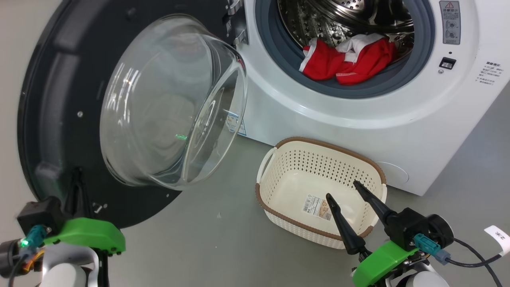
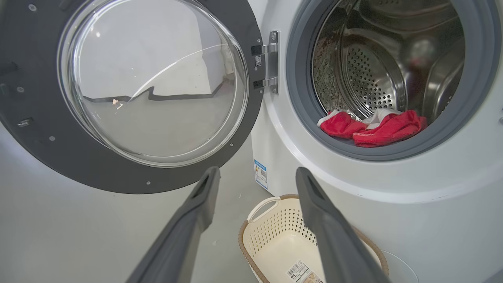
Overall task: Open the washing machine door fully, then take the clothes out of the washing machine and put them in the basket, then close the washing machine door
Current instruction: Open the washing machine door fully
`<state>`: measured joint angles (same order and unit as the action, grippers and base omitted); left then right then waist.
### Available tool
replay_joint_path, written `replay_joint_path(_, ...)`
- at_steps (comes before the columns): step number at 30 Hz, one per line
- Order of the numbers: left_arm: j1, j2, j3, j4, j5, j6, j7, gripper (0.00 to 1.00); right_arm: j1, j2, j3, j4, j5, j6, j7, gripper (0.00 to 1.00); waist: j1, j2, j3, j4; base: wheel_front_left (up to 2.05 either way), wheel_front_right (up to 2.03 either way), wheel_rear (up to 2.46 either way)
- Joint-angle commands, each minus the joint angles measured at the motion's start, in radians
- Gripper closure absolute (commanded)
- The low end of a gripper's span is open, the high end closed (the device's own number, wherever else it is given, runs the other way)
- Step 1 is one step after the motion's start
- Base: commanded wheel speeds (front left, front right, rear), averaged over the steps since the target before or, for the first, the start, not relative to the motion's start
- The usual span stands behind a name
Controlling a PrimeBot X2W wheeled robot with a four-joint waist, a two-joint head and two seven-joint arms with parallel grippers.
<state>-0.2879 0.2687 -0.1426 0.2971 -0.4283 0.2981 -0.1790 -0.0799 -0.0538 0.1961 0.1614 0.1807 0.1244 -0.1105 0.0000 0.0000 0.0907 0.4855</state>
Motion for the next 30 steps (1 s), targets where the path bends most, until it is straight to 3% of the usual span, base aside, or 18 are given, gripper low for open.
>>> replay_joint_path(1, -0.055, 0.044, 0.058, -0.002, -0.007, -0.003, -0.012, 1.0, -0.004, 0.004, 0.015, -0.033, -0.009, 0.006, 0.004, 0.0, 0.0, 0.0, 0.004, 0.0, 0.0, 0.0, 0.0)
replay_joint_path(30, -0.223, 0.055, 0.126, 0.273, -0.035, -0.063, -0.081, 1.0, -0.008, 0.004, -0.011, -0.095, -0.058, 0.006, 0.06, 0.0, 0.0, 0.0, 0.064, -0.005, 0.0, 0.0, 0.0)
